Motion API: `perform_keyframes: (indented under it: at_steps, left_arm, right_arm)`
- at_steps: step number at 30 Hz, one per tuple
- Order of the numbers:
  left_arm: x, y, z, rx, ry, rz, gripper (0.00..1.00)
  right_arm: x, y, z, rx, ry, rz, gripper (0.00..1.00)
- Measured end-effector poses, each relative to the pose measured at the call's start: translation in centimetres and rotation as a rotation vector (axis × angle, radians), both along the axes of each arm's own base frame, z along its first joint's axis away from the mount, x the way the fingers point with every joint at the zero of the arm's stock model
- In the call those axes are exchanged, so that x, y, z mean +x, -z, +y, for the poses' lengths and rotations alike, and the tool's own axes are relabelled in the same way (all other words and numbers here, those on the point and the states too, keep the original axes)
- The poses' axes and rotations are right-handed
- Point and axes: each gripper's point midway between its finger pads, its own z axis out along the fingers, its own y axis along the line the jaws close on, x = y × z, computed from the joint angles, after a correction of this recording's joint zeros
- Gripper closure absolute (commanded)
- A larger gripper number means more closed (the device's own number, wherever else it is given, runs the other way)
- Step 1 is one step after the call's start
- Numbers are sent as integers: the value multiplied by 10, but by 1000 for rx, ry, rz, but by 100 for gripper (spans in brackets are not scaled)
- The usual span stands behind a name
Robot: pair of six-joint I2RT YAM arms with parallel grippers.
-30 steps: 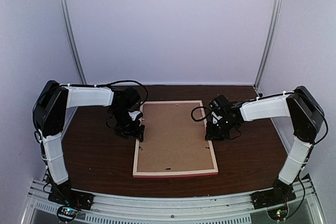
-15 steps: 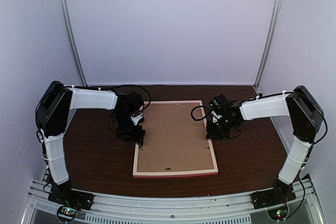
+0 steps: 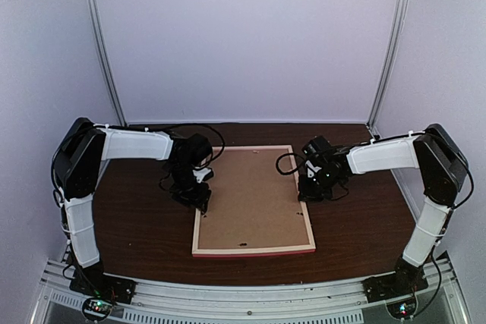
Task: Put the photo into the frame
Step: Press the fastener onto the backboard.
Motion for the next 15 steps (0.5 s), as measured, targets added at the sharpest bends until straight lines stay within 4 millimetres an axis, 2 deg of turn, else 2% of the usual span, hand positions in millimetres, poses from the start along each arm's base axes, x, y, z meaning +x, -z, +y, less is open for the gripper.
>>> perform_keyframes:
  at_steps: [15]
  left_arm:
    - [-7, 2, -5, -24, 98, 35, 52]
  right_arm:
    - [0, 0, 2, 7, -5, -4, 96]
